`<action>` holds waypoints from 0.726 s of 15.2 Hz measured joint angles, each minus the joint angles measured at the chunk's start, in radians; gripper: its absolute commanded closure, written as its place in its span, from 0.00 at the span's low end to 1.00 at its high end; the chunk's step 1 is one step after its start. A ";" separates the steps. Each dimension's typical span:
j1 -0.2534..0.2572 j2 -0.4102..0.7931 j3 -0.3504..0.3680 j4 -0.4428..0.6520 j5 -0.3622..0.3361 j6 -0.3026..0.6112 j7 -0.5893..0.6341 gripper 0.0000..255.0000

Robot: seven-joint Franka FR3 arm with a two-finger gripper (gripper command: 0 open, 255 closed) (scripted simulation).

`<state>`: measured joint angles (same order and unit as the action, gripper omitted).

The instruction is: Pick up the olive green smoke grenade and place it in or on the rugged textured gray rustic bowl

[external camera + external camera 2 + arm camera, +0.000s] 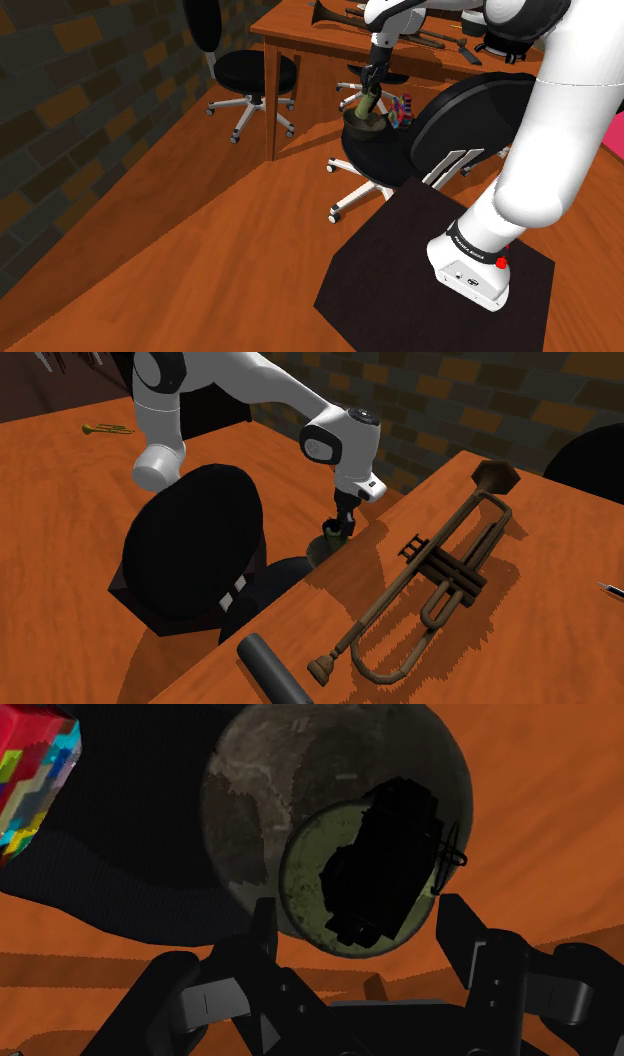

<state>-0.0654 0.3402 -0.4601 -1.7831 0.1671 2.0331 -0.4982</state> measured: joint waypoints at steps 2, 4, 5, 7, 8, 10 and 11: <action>0.000 0.000 0.000 0.000 0.000 0.000 0.000 0.00; 0.000 0.000 0.000 0.000 0.000 0.000 0.000 0.00; 0.000 0.000 0.000 0.000 0.000 0.000 0.000 0.00; 0.002 -0.008 -0.001 0.007 -0.004 -0.013 0.004 0.00; 0.000 -0.014 -0.004 0.025 -0.008 -0.037 0.003 0.00; 0.001 -0.029 -0.008 0.063 -0.017 -0.087 0.010 0.00; 0.003 -0.035 -0.009 0.071 -0.021 -0.100 0.014 0.00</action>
<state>-0.0627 0.3054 -0.4687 -1.7123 0.1465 1.9334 -0.4843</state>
